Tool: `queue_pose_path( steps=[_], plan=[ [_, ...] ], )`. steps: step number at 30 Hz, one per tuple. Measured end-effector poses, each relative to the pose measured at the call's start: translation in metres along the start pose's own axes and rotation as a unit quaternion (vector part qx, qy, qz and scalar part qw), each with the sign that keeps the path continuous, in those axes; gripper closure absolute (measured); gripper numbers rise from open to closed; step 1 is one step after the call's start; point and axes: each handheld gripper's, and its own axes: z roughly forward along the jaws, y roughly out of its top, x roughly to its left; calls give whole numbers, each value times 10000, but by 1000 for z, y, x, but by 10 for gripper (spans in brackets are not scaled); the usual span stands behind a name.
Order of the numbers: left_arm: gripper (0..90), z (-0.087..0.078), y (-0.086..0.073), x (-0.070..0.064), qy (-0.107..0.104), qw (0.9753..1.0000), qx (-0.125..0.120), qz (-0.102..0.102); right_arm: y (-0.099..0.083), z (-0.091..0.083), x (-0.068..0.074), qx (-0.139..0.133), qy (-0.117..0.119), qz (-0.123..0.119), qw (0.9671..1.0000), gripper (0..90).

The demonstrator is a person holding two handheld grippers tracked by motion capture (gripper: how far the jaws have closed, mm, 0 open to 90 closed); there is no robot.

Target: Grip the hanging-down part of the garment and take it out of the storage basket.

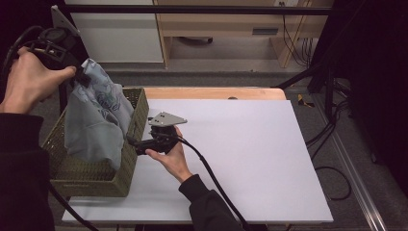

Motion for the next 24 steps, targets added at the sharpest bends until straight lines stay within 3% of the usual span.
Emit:
queue_pose_path(
  steps=[8, 10, 14, 19, 22, 24],
  plan=[
    [846, 1, -1, -2, 8, 10000, -6, 24, -7, 26, 6, 271, 65, 30, 9996, 115],
    [846, 1, -1, -3, 7, 10000, 5, 55, -10, 33, 7, 298, 59, -88, 9995, 118],
    [846, 0, -1, -4, 10, 10000, 0, 83, -15, 47, 14, 396, 127, 17, 9991, 120],
    [846, 0, -3, -4, -21, 10000, 4, 90, -16, 60, 20, 463, 20, -61, 9989, 132],
    [846, 0, -4, -3, -27, 9999, 6, 98, -14, 66, 19, 446, -89, -11, 9990, 185],
    [846, 1, -4, -3, -17, 9999, -9, 100, -14, 70, 19, 460, -168, 4, 9988, 272]
  ],
)
